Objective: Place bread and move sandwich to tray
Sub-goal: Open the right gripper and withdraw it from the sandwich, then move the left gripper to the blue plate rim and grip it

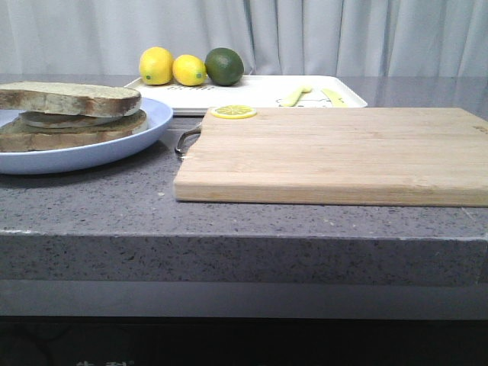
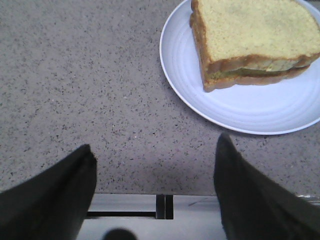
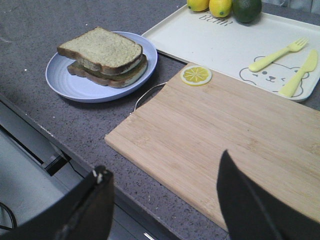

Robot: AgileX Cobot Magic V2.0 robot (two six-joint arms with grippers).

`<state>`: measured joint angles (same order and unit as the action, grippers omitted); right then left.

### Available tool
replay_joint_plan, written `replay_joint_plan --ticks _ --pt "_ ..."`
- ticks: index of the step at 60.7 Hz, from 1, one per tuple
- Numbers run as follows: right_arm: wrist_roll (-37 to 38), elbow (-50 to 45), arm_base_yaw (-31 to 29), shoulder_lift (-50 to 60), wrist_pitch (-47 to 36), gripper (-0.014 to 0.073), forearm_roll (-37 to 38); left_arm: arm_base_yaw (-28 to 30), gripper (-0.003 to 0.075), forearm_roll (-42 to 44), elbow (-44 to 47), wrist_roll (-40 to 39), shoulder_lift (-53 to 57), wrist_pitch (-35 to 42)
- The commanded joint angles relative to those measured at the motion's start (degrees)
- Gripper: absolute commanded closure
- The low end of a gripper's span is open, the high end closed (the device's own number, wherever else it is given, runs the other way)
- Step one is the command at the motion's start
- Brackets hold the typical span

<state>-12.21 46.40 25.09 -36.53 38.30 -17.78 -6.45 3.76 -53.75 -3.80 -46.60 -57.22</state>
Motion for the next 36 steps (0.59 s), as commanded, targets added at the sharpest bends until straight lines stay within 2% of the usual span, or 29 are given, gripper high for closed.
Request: replay_joint_plan --ticks 1,9,30,36 --pt "-0.72 1.52 -0.25 0.11 -4.41 0.013 -0.83 0.2 0.0227 0.48 -4.28 0.78 -5.7 2.09" --pt "-0.72 1.52 -0.25 0.11 -4.41 0.013 -0.83 1.74 0.0227 -4.27 -8.24 2.75 -13.51 2.09" --pt "-0.72 1.52 -0.25 0.11 -4.41 0.013 -0.83 14.6 0.0227 -30.62 -14.73 19.04 -29.7 2.74" --pt "-0.72 1.52 -0.25 0.11 -4.41 0.013 -0.83 16.7 0.0227 -35.45 -14.85 22.13 -33.16 3.55"
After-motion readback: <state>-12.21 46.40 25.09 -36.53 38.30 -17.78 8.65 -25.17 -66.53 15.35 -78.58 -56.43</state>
